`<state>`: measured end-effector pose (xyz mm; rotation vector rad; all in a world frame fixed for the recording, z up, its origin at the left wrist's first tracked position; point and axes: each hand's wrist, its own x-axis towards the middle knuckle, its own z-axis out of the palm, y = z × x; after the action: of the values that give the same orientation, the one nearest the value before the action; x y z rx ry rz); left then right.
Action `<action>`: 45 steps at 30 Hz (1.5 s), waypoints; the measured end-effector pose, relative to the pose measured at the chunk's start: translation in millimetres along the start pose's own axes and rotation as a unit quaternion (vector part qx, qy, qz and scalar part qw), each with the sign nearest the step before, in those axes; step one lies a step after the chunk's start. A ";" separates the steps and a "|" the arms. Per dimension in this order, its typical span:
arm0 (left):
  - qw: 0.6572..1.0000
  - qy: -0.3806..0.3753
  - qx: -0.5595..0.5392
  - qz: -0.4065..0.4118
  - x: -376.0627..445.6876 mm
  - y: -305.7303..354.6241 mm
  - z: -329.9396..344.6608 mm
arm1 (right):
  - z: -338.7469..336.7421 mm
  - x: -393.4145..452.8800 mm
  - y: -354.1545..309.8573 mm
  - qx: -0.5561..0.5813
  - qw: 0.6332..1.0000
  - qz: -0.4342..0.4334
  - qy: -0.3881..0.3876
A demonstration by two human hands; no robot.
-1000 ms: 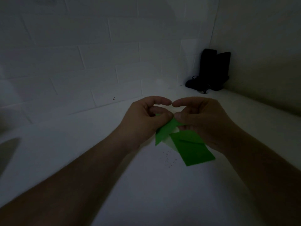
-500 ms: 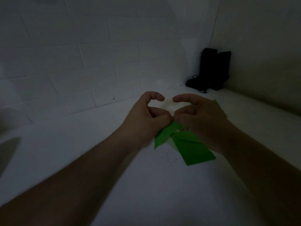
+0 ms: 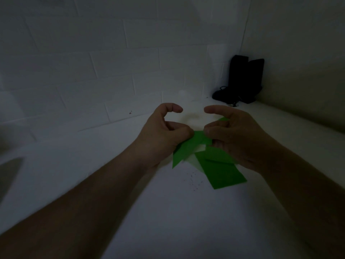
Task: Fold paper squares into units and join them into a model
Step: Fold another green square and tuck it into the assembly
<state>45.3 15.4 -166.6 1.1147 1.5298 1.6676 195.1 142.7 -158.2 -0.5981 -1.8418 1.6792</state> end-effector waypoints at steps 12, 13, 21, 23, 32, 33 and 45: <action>1.000 -0.005 0.005 -0.008 0.0 -0.2 -1.8 | -9.0 1.0 -2.9 0.018 0.998 0.045 -0.027; 1.000 -0.008 0.000 -0.010 -0.2 -0.3 -1.6 | -7.5 0.6 -2.2 0.023 0.998 0.047 -0.033; 1.000 -0.009 -0.012 0.000 -0.6 -2.6 1.0 | 0.3 -0.1 2.2 0.035 0.999 0.032 -0.016; 1.000 -0.014 -0.009 0.000 -2.3 -1.6 3.5 | 1.2 -0.4 2.3 0.043 0.998 0.032 -0.021; 0.999 -0.009 0.044 -0.010 -2.5 -1.0 3.0 | 1.6 0.5 3.2 0.013 1.000 0.020 -0.019; 0.999 -0.010 0.047 -0.011 -2.2 -0.2 2.3 | 2.0 0.5 3.0 0.016 0.999 0.021 -0.018; 1.000 -0.003 -0.007 -0.017 -0.4 1.0 0.2 | -1.4 2.7 1.4 0.056 0.998 0.014 -0.001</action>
<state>45.7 15.0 -165.7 1.0795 1.5227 1.6499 194.0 145.7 -159.3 -0.5784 -1.7350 1.7885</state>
